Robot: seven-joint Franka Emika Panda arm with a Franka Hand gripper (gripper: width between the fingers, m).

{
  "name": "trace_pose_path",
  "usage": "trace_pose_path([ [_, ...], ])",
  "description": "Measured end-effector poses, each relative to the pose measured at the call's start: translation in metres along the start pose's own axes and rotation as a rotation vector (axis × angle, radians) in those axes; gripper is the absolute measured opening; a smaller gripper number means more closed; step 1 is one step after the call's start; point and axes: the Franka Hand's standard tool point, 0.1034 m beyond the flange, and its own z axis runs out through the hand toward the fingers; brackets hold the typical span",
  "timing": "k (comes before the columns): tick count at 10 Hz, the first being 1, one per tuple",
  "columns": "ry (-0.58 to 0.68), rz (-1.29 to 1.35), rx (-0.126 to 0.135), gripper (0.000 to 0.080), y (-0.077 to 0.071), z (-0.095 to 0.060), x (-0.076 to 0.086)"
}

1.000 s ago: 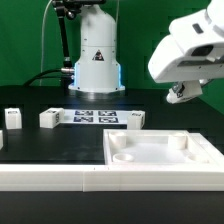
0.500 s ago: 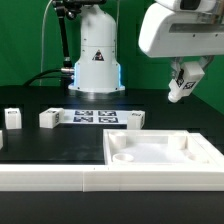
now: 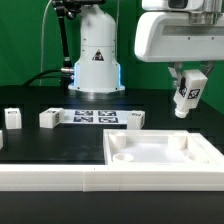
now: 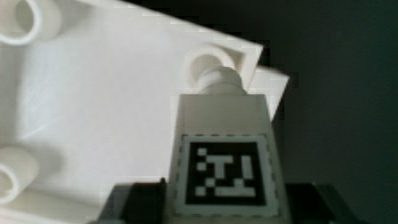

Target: Assemble one leg

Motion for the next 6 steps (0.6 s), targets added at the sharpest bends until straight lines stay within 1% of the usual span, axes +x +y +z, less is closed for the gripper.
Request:
trace_pose_path([
  [1,0.082,0.005,-0.003,0.0292,0.0032,-0.0009,0.0127],
  [2,0.128,0.002,-0.003,0.0292,0.0018,0.0012,0.0104],
  [4,0.265,-0.006,-0.005,0.0293,0.0007,0.0021,0.0113],
  [5,0.239,-0.006,-0.004,0.0294,0.0003,0.005,0.0077],
  [6,0.237,0.016,0.001,0.0294,0.0009,0.0073,0.0099],
])
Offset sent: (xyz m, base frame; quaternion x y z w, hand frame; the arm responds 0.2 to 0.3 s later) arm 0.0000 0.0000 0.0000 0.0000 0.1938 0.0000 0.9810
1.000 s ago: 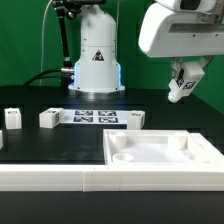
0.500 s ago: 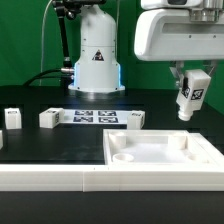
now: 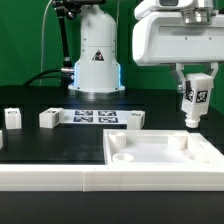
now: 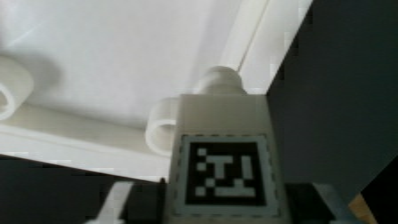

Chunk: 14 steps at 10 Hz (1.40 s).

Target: Assemble one leg

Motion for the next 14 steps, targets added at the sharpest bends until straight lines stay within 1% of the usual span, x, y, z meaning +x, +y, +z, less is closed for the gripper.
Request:
trace_pose_path([
  [1,0.002,-0.003,-0.001,0.0294,0.007,0.006,0.007],
  [2,0.003,-0.018,-0.006,0.0294,0.018,0.012,0.015],
  [3,0.004,-0.034,-0.008,0.0294,0.025,0.018,0.019],
  [5,0.013,-0.076,-0.012,0.0294,0.033,0.026,0.031],
  [9,0.011,-0.077,-0.01,0.0294,0.031,0.027,0.03],
  [10,0.009,-0.084,-0.01,0.0294,0.032,0.031,0.029],
  [12,0.015,-0.086,-0.009,0.0294,0.033,0.038,0.038],
  [14,0.016,-0.086,-0.007,0.0294,0.032,0.042,0.041],
])
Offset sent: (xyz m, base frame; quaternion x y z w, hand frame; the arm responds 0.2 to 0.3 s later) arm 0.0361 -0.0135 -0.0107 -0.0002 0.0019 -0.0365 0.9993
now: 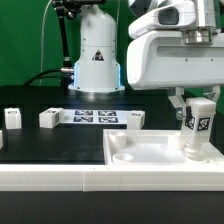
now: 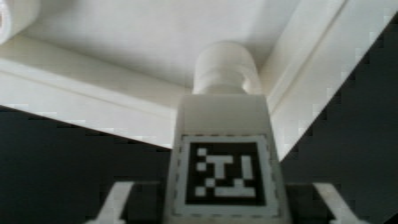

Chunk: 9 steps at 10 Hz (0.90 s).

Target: Assemble one leg

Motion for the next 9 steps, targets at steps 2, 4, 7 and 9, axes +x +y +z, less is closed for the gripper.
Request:
trace_pose_path([
  [2,0.01,-0.004,0.001,0.0294,-0.003,0.002,0.002],
  [4,0.009,-0.011,0.005,0.0294,-0.01,0.01,-0.003],
  [7,0.021,-0.013,0.005,0.0294,-0.012,0.015,-0.007],
  [9,0.038,-0.014,0.003,0.0294,-0.012,0.015,-0.006],
])
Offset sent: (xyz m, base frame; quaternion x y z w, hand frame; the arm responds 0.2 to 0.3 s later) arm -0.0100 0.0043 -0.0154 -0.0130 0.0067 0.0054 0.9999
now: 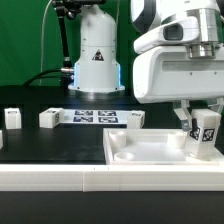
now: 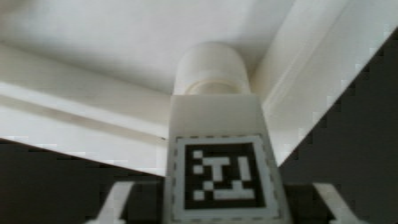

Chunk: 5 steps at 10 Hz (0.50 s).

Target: Assemble one leg

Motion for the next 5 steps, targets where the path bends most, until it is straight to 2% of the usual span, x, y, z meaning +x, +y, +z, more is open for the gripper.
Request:
trace_pose_path([
  [1,0.0,0.0,0.0,0.0294,-0.0001,0.0001,-0.0001],
  [2,0.0,0.0,0.0,0.0374,-0.0001,0.0001,-0.0001],
  [4,0.0,0.0,0.0,0.062,-0.0001,0.0001,-0.0001],
  [5,0.0,0.0,0.0,0.062,-0.0001,0.0001,-0.0001],
])
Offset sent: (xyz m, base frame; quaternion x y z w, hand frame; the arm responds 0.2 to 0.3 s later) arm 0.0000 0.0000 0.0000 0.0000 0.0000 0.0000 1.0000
